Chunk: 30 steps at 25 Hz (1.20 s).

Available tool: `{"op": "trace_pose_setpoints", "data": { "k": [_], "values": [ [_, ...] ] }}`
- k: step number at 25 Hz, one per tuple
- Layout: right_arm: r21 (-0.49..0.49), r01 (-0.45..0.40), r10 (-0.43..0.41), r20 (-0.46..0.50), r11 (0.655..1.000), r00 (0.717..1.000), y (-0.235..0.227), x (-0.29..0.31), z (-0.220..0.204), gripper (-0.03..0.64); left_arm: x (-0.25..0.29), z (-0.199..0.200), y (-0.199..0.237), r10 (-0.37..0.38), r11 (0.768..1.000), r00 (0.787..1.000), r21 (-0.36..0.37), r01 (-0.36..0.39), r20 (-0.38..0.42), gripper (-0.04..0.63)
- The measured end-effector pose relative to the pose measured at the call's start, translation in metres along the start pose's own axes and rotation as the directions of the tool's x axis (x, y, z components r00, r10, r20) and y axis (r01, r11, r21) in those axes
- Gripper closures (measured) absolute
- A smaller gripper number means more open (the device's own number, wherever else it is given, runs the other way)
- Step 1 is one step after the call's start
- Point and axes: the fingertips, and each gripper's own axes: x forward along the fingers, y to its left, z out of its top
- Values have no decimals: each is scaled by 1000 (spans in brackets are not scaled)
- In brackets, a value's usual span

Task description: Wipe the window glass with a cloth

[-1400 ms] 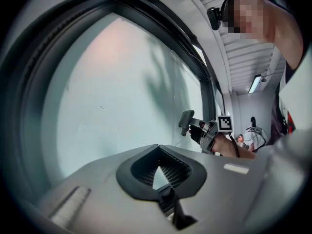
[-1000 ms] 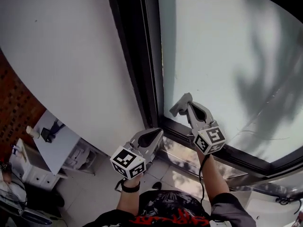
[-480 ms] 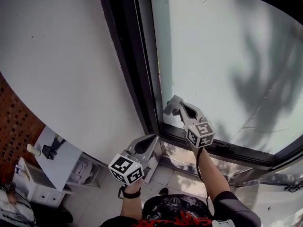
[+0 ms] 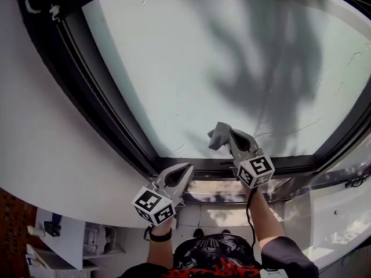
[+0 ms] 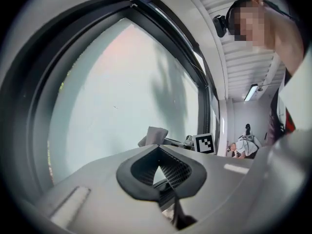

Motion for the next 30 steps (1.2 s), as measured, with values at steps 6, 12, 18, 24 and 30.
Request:
{"op": "trace_pose_setpoints", "data": {
  "k": [6,12,18,24,30],
  "values": [
    [68,156,-159,33,985,987,-87,-78,7,601,49,-11,-36,-100,995,994,-3,100,-39,595],
    [192,236,-262,127,953,957,-176,-157,20,601,81,-14,-56,-143,990,989,-17,143,-43,595],
    [171,470,-493,136,866,859,-280,-253,27,600,103,-17,-77,-171,985,983,-24,170,-62,595],
    [136,692,-703,62,709,708,-333,-317,21,601,117,-20,-88,-178,984,980,-24,177,-90,595],
    [101,466,-476,150,879,866,-251,-243,35,601,109,-28,-83,-148,989,984,-10,148,-96,595]
  ]
}}
